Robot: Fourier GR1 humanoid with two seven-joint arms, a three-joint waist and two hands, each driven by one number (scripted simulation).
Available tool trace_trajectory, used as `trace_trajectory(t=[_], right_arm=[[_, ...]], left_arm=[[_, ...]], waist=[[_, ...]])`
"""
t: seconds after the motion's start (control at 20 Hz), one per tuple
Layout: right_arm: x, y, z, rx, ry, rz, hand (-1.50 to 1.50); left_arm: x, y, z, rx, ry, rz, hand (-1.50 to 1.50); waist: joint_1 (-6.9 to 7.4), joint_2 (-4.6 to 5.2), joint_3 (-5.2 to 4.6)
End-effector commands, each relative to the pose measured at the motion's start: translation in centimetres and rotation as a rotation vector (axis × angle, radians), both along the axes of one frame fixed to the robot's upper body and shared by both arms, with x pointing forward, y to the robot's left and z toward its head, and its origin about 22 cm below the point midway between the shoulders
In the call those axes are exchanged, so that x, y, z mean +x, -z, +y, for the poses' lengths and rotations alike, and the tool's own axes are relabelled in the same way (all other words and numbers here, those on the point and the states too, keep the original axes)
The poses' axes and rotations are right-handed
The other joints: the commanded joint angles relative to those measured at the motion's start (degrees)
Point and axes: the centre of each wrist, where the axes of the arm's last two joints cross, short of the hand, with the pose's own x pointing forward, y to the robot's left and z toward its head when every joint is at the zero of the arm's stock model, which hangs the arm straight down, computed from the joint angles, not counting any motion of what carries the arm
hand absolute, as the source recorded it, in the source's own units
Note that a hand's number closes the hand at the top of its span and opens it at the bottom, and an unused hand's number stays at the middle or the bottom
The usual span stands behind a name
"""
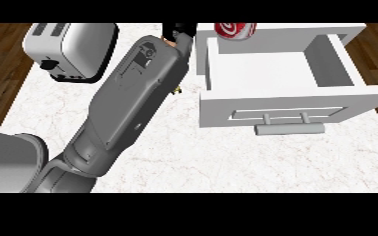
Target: Pick up the can, place it into the drawer and close the drawer
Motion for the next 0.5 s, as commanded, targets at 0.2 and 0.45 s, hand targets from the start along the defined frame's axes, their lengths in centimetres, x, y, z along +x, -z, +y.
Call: trace_trajectory(t=[0.2,0.45], right_arm=[[0.8,1.4,-0.9,0.012,-0.006,-0.012,-1.5],[0.0,0.1,0.5,0.0,-0.009,0.0,-1.5]], left_arm=[[1.1,1.0,-1.6,0.021,-0.002,0.009,1.5],[1.9,-1.5,-3.0,0.031,-0.005,0.036,1.5]], waist=[[-0.48,0.18,0.03],[-1.23,0.36,0.04]])
